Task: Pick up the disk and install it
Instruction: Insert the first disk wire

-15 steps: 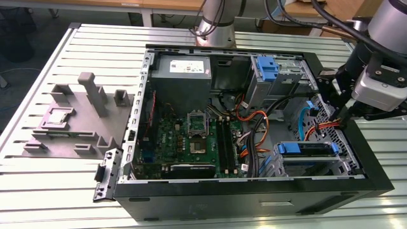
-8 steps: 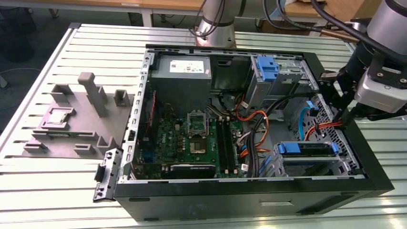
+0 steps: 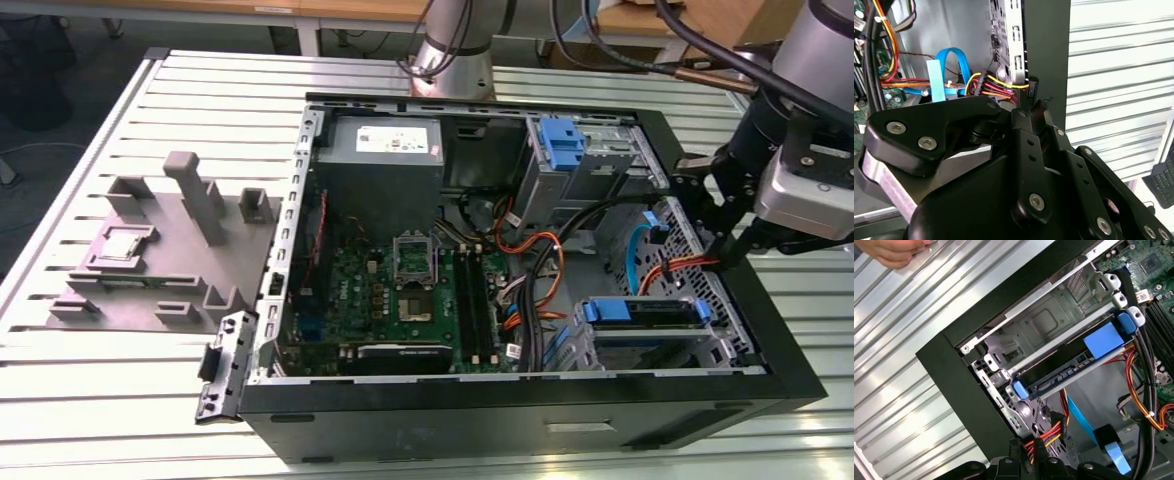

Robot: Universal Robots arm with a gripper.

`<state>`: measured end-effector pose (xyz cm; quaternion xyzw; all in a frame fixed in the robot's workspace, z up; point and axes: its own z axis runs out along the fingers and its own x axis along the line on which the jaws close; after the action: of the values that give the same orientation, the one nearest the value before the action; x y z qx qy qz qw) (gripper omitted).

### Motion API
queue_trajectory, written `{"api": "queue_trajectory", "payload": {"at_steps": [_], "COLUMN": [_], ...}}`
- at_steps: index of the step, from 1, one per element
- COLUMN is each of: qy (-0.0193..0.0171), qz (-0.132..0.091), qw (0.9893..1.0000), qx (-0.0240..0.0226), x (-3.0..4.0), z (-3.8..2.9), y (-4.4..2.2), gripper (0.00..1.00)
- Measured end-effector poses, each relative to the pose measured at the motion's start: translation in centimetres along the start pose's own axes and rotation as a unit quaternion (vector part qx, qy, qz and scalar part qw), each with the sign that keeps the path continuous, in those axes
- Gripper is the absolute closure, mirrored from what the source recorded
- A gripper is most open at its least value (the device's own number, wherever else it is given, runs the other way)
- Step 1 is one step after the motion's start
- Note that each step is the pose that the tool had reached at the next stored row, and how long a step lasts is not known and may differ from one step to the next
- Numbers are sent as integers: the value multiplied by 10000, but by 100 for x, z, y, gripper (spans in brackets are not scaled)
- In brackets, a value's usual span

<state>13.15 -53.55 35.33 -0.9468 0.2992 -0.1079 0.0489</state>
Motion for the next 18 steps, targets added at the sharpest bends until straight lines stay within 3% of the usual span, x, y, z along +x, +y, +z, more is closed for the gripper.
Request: {"api": "queue_trajectory", "payload": {"at_steps": [2,9,12,16,18], "qy": [24,14,19,72,80], "qz": [-33,-156,-171,-290,-412], "qw": [10000,9999,9999,9995,9991], "qx": [-13,3,-6,-72,-66], "x": [4,4,14,14,14], "z": [7,10,-45,-48,-44], "y": [-3,-4,-14,-15,-14], "gripper": [75,75,75,75,75]}}
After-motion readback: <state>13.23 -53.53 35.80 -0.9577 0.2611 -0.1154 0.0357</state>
